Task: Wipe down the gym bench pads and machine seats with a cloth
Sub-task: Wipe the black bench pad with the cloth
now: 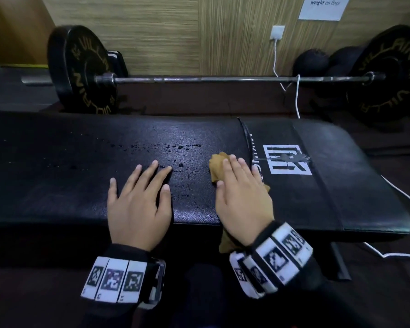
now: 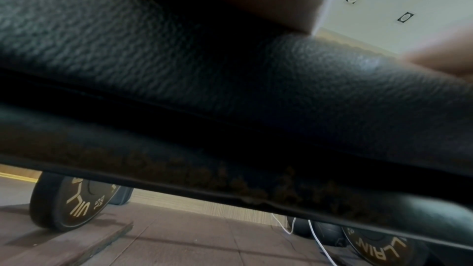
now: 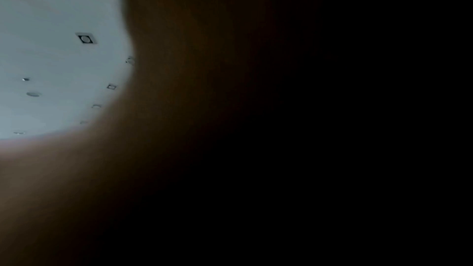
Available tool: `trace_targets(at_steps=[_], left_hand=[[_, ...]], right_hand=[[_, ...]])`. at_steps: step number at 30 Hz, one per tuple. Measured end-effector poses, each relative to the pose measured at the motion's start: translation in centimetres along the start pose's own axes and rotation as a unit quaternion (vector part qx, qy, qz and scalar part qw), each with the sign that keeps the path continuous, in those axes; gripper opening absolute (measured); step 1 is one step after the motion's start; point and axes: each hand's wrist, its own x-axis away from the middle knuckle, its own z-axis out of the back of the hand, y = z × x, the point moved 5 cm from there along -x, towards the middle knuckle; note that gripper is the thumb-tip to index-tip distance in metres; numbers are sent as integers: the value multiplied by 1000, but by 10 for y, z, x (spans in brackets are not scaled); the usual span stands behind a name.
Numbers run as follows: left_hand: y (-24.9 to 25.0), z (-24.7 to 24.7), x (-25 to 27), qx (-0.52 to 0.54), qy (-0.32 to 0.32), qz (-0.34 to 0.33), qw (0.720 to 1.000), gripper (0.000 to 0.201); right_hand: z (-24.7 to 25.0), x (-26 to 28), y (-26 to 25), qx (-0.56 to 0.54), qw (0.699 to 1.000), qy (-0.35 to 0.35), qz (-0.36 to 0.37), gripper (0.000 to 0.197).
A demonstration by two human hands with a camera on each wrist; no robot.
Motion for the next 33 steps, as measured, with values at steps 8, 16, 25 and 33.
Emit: trace_targets(at_steps=[8,16,25,33], left_hand=[[3,3,5,56,13,15,998,61],[88,-7,42,82,16,-6,997,64],[90,-18,68,68,86,63,992,81],[116,-36,93,212,122,179,953,94]], right_hand=[[1,30,-39,-109,972,-20,208,51],[33,33,33,-304,943,117,70,31],[23,25,65,-115,987,85,77,33],[22,29,67,-103,984,111,94,34]])
